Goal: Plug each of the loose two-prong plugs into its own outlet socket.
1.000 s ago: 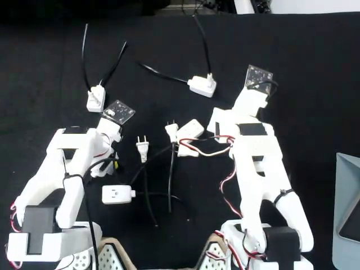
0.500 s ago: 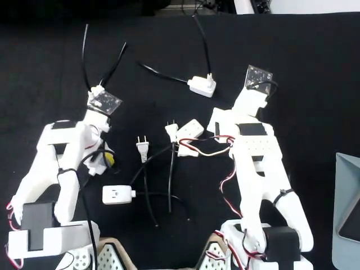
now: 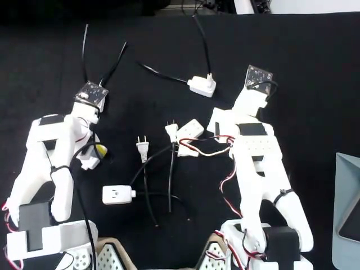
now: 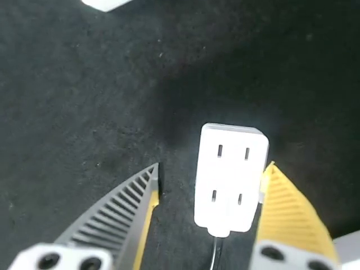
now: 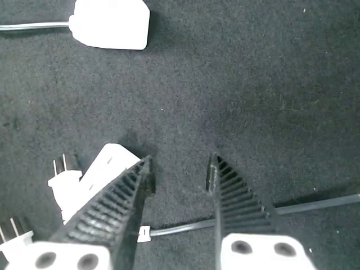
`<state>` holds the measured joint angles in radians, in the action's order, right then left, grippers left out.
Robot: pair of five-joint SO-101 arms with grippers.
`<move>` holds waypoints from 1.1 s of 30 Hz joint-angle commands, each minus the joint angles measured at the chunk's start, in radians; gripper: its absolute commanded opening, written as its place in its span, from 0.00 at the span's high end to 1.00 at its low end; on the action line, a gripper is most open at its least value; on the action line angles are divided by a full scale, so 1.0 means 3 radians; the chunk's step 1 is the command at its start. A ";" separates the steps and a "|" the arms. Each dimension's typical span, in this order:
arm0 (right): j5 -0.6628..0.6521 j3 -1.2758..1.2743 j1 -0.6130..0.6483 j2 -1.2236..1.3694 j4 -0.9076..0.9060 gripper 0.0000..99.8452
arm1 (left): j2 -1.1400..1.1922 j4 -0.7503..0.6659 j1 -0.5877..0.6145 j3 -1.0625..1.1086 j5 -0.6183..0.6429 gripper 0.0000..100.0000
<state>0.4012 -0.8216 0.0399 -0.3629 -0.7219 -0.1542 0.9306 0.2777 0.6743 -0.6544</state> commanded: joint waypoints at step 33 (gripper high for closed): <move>0.0721 -0.0043 0.1008 -0.0371 -0.0501 0.84 | -0.2787 -0.0107 0.0412 0.1834 0.1575 0.72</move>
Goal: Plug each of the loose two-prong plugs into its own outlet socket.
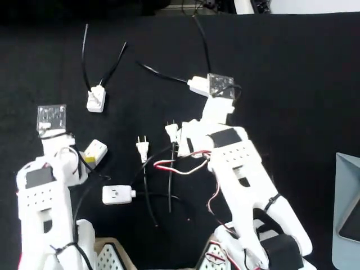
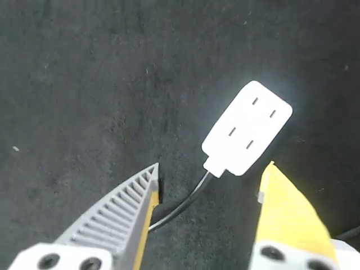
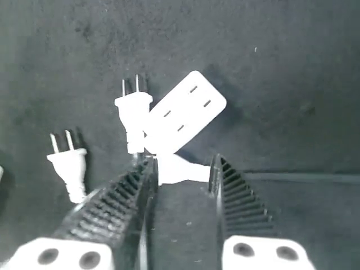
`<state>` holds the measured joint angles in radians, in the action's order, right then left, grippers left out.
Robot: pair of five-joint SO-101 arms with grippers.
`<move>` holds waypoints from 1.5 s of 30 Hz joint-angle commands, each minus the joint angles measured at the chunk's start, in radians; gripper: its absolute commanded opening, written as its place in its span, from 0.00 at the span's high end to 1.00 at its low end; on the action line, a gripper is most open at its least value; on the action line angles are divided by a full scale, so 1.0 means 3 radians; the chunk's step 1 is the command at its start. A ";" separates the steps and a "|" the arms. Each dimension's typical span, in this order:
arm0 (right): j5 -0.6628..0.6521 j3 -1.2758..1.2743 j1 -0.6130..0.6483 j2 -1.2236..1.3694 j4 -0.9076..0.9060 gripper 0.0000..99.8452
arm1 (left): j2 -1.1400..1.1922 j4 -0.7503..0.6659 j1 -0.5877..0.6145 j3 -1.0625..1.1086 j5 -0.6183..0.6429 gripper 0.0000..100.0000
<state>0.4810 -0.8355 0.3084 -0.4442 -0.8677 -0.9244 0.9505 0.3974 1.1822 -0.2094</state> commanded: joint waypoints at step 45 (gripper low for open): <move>0.0701 0.0478 -0.0808 0.1358 -0.0179 0.84 | -0.0425 -0.0368 0.0003 0.0550 0.0066 0.72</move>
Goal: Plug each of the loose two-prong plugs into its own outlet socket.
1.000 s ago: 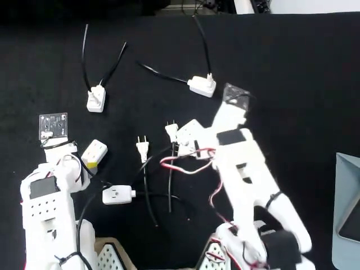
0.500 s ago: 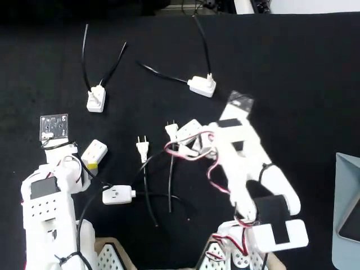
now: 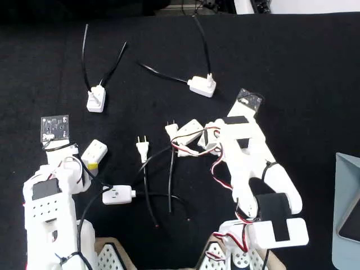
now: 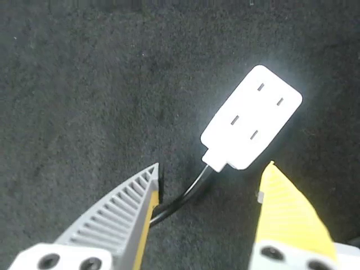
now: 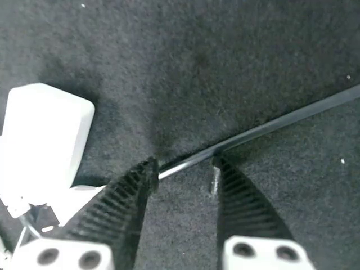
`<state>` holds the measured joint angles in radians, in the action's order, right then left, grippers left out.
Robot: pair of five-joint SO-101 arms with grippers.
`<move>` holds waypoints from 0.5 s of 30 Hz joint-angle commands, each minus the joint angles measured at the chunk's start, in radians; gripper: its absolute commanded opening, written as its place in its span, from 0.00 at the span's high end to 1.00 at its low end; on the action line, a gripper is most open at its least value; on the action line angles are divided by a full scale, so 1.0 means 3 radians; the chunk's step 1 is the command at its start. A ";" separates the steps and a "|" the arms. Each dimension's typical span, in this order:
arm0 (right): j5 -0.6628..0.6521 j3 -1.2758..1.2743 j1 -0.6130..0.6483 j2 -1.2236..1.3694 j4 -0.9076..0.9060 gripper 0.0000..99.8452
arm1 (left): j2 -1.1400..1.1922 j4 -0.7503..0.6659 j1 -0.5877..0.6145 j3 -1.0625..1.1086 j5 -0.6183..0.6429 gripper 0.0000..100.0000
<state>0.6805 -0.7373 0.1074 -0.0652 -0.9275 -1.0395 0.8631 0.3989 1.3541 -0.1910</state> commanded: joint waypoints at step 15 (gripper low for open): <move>-0.0317 0.0621 -0.0225 0.0662 -0.0440 0.99 | -0.0041 -0.0087 -0.0003 -0.0018 0.0005 0.72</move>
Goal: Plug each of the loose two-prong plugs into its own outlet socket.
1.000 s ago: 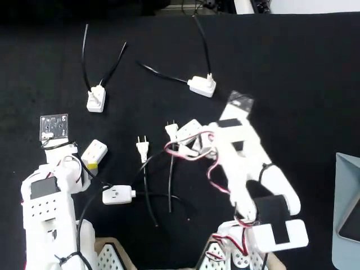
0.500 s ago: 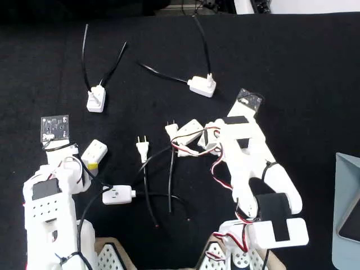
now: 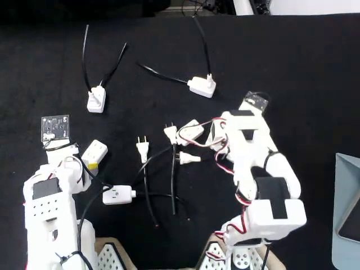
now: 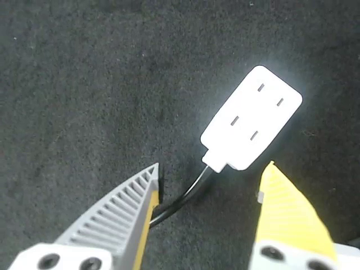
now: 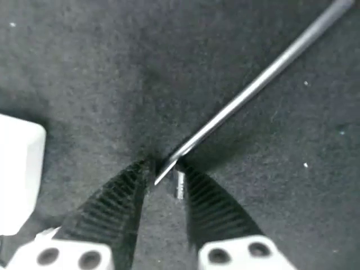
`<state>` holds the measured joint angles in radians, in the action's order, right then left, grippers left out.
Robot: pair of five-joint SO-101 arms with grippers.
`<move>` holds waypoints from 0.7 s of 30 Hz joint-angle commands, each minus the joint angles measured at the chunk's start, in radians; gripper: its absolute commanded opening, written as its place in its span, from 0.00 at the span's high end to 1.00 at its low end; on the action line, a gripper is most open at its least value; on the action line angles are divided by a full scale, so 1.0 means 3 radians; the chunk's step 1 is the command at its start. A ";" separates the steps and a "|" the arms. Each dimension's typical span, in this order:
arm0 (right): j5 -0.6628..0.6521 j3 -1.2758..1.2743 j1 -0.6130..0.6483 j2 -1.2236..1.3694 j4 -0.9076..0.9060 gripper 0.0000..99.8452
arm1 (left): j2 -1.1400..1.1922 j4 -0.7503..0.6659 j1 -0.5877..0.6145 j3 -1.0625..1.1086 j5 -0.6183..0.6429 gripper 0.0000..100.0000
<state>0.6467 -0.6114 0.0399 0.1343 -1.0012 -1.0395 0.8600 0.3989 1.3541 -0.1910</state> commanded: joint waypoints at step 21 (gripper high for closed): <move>-0.3503 0.0279 -0.0394 -0.0974 -0.0082 0.97 | -0.0041 -0.0082 -0.0003 -0.0013 0.0005 0.72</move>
<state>-0.3276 -0.5746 -0.0706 -0.1465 -1.0457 -1.0395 0.8539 0.3989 1.3541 -0.1910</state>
